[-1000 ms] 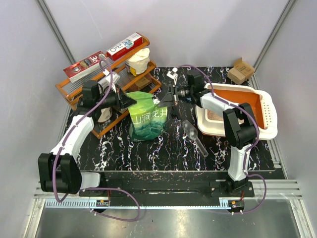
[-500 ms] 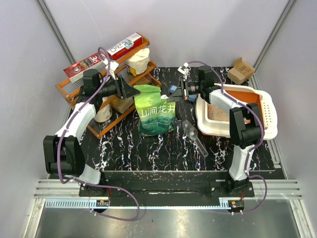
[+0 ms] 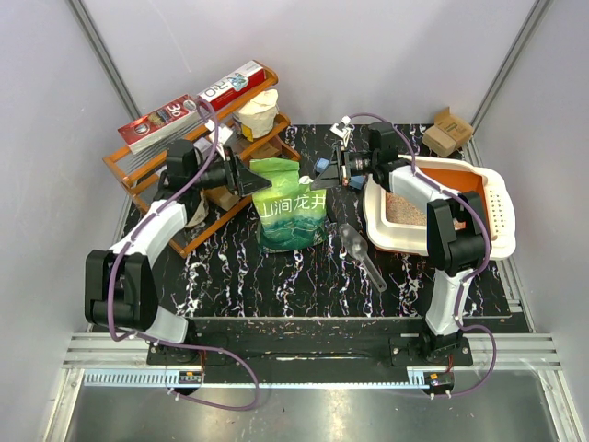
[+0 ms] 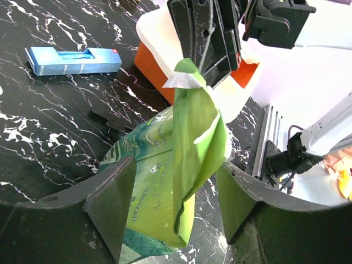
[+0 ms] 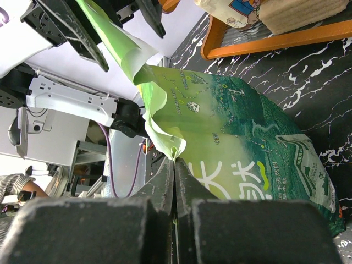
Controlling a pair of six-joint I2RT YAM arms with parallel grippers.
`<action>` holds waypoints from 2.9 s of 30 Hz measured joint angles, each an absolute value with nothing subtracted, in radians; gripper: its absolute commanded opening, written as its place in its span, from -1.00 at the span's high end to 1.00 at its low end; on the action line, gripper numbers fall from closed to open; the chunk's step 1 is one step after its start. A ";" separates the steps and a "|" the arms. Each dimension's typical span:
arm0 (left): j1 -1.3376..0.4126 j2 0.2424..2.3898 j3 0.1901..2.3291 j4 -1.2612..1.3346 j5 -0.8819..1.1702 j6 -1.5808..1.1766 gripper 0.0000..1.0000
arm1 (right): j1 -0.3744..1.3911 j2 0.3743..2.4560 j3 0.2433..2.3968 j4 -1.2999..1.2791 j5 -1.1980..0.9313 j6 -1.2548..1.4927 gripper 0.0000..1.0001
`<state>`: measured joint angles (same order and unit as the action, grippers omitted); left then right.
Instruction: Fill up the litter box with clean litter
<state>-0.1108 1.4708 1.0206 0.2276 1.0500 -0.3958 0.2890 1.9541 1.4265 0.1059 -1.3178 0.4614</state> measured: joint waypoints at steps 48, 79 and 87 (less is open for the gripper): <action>-0.162 1.593 1.217 -0.214 1.155 -0.073 0.90 | 0.313 1.903 1.168 0.730 -1.225 0.566 -0.69; -0.145 1.592 1.217 -0.162 1.079 -0.186 0.56 | 0.333 1.950 1.250 0.677 -1.293 0.719 1.00; -0.145 1.555 1.214 -0.170 1.023 -0.234 1.00 | 0.325 1.956 1.320 0.430 -1.312 0.712 1.00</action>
<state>-0.1452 1.5551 1.2137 -0.1696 1.0233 -0.2340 0.3252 1.9556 1.3205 0.4305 -1.3117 0.7116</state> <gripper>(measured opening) 0.027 0.011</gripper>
